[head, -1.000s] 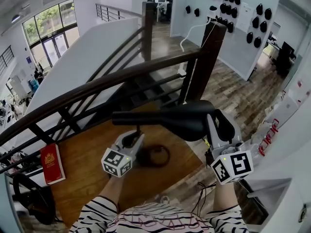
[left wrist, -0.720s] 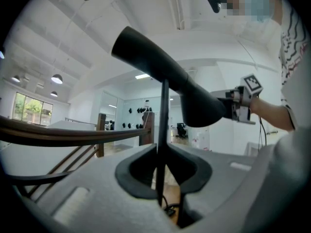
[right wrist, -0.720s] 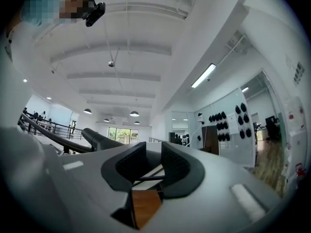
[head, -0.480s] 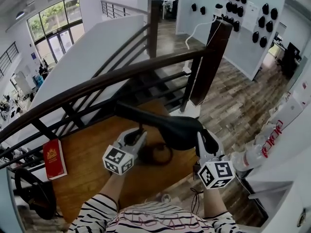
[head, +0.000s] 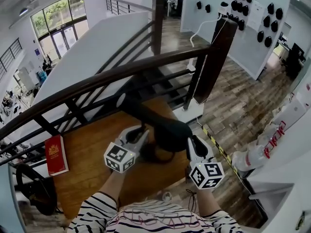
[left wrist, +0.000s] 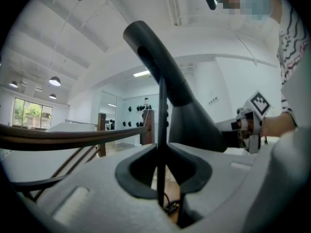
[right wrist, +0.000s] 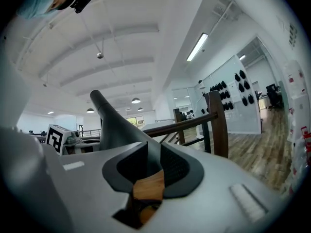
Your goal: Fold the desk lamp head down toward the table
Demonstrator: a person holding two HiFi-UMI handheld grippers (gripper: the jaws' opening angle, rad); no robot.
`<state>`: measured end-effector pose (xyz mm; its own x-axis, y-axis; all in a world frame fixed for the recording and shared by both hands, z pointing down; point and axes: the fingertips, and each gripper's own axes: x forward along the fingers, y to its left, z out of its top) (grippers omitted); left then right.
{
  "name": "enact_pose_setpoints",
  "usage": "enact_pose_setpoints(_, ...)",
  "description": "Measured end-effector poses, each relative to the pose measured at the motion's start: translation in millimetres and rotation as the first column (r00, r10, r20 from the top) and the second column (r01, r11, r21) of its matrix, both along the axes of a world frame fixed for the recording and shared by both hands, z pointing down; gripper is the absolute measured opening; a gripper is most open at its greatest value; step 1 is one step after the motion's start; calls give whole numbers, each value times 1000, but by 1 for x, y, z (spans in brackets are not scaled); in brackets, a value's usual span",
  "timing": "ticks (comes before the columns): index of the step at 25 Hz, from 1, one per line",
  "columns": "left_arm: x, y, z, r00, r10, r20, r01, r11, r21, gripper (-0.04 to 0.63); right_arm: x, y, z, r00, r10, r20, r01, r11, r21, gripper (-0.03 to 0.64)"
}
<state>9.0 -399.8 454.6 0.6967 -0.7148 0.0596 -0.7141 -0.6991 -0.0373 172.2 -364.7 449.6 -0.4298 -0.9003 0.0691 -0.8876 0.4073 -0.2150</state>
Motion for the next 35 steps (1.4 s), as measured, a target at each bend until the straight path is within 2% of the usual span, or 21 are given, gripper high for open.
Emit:
enact_pose_setpoints(10, 0, 2, -1, 998, -27, 55, 27, 1000, 6, 58, -10, -6, 14, 1000, -30, 3, 30, 999, -33, 72)
enact_pose_setpoints(25, -20, 17, -3, 999, -36, 39, 36, 999, 10, 54, -27, -12, 22, 999, -38, 28, 39, 998, -53, 40)
enact_pose_setpoints(30, -29, 25, -5, 999, -45, 23, 44, 999, 11, 54, -27, -8, 23, 999, -26, 22, 27, 997, -66, 86)
enact_pose_setpoints(35, -37, 36, -2, 999, -44, 12, 44, 999, -7, 54, -31, 6, 26, 1000, -15, 20, 17, 996, -85, 91)
